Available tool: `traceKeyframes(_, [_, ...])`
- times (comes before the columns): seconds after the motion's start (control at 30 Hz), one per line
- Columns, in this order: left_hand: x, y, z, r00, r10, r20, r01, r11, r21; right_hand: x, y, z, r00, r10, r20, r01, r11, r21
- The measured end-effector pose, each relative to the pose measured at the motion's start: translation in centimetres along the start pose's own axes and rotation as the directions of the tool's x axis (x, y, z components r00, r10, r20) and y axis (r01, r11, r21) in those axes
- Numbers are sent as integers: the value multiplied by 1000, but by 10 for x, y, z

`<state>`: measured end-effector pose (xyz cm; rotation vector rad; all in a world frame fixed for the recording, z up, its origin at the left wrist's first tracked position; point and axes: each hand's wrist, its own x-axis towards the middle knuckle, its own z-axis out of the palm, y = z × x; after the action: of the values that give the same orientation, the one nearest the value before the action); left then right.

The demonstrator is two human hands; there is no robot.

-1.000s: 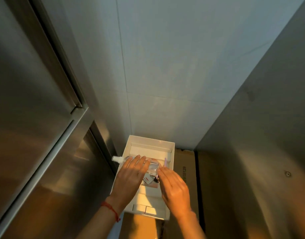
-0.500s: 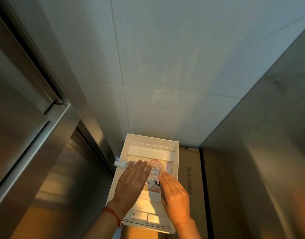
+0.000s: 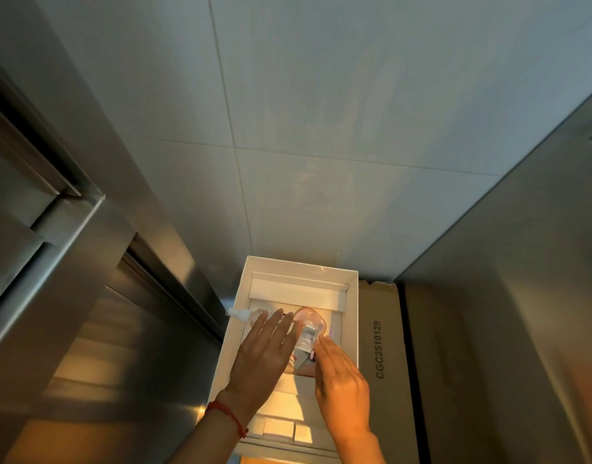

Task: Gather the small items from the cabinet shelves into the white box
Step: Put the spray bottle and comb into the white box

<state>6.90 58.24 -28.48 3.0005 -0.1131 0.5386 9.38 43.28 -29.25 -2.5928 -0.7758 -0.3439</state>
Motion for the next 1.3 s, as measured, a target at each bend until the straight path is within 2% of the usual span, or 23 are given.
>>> traceKeyframes(0.07, [3, -1, 3, 1000, 24, -7, -24, 1000, -11, 1, 3, 3, 999, 23, 44, -22, 1000, -12])
traceKeyframes(0.23, [13, -2, 12, 998, 59, -4, -59, 997, -45, 4, 6, 3, 996, 74, 44, -74, 997, -8])
traceKeyframes(0.43, [12, -5, 29, 999, 26, 45, -23, 998, -66, 10, 4, 7, 988, 110, 107, -111, 994, 1])
traceKeyframes(0.77, [-1, -6, 55, 999, -30, 45, 37, 984, -173, 9, -5, 25, 963, 196, 188, -203, 979, 24])
traceKeyframes(0.9, [-2, -8, 66, 998, 8, 58, 1, 987, -159, 7, -2, 38, 951, 232, 205, -238, 971, 7])
traceKeyframes(1.1, [-8, -11, 85, 995, 13, 103, 4, 986, -169, 6, 3, 51, 927, 265, 266, -272, 962, -12])
traceKeyframes(1.3, [-23, -13, 97, 988, 65, 143, -39, 983, -177, 3, 6, 60, 860, 350, 373, -390, 920, 35])
